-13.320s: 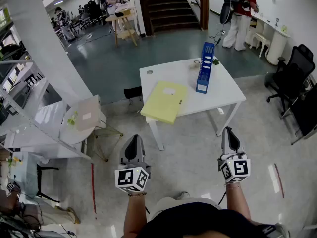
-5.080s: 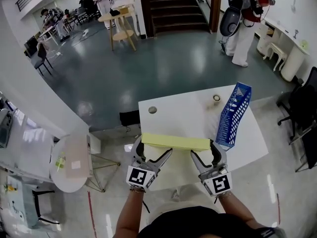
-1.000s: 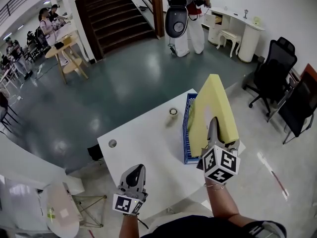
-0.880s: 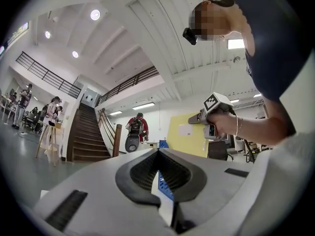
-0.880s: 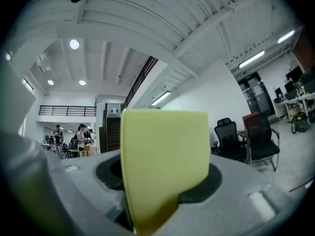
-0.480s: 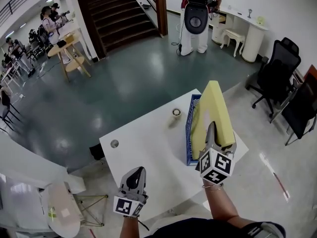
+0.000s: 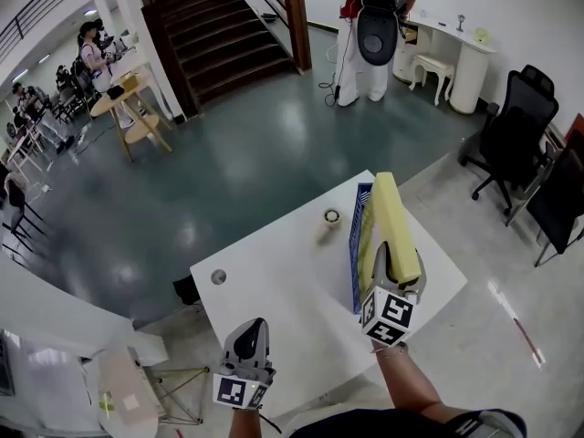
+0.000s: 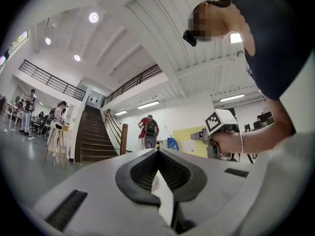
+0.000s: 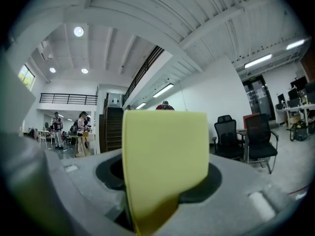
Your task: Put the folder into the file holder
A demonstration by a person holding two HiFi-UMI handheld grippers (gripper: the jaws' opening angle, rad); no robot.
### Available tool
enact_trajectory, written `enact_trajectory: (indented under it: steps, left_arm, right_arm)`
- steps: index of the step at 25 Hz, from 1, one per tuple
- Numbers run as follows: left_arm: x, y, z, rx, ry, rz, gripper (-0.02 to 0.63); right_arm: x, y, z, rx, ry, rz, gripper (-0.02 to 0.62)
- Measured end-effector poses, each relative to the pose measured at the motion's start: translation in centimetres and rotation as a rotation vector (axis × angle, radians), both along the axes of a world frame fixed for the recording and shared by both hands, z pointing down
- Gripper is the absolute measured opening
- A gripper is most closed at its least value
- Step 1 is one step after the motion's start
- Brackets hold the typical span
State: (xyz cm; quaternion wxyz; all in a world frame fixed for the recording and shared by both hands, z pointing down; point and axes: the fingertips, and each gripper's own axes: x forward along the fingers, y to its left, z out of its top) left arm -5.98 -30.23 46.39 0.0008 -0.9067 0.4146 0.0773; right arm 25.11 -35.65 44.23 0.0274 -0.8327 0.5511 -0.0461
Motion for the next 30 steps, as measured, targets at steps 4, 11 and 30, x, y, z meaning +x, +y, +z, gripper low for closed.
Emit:
enact_trajectory:
  steps: [4, 11, 30]
  left_arm:
    - [-0.2, -0.4, -0.2, 0.004, -0.002, -0.004, -0.003]
    - [-0.8, -0.5, 0.2, -0.005, -0.002, -0.018, -0.003]
    - [-1.4, 3.8, -1.6, 0.041, 0.018, -0.018, -0.003]
  right_arm:
    - [-0.4, -0.2, 0.7, -0.014, 0.018, -0.001, 0.241]
    - [-0.6, -0.5, 2.1, -0.04, 0.029, -0.015, 0.244]
    - [-3.7, 4.4, -1.2, 0.037, 0.041, -0.204, 0.328]
